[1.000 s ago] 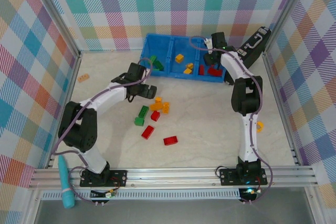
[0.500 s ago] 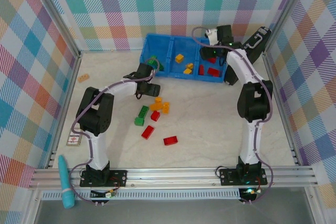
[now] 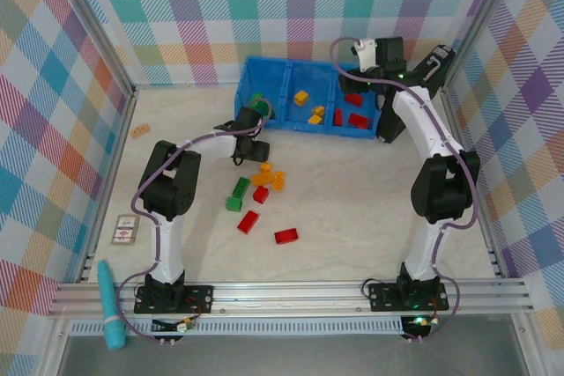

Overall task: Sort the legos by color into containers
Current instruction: Pick up the lego from the center of the table.

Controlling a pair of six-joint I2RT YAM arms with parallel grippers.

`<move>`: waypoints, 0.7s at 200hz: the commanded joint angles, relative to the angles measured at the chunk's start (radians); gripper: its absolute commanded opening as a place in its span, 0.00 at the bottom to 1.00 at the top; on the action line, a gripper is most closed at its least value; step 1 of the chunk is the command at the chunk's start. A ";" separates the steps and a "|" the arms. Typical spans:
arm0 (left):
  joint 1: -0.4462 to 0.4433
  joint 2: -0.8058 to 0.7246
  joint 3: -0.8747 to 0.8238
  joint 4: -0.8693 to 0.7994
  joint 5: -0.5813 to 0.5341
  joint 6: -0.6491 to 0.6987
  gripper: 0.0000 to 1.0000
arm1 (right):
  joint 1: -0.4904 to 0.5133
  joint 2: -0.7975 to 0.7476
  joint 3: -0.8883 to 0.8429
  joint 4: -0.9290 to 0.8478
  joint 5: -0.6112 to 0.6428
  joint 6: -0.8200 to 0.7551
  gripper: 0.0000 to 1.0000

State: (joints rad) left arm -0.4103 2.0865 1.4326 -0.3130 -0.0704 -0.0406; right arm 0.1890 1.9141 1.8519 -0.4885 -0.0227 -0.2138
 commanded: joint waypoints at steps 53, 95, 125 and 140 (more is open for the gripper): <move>-0.012 0.047 0.056 -0.048 0.023 -0.034 0.46 | 0.004 -0.128 -0.077 0.075 -0.009 0.062 0.79; -0.016 0.016 0.066 -0.101 0.021 -0.043 0.37 | -0.001 -0.202 -0.149 0.112 0.004 0.057 0.82; -0.018 -0.070 0.076 -0.128 0.007 -0.045 0.37 | -0.011 -0.216 -0.158 0.090 -0.003 0.069 0.82; -0.017 -0.101 0.106 -0.144 0.006 -0.039 0.37 | -0.011 -0.235 -0.178 0.089 -0.012 0.083 0.82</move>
State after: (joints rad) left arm -0.4149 2.0876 1.4837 -0.3996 -0.0692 -0.0681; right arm 0.1860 1.7187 1.7046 -0.4175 -0.0166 -0.1631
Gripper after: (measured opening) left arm 0.370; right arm 0.821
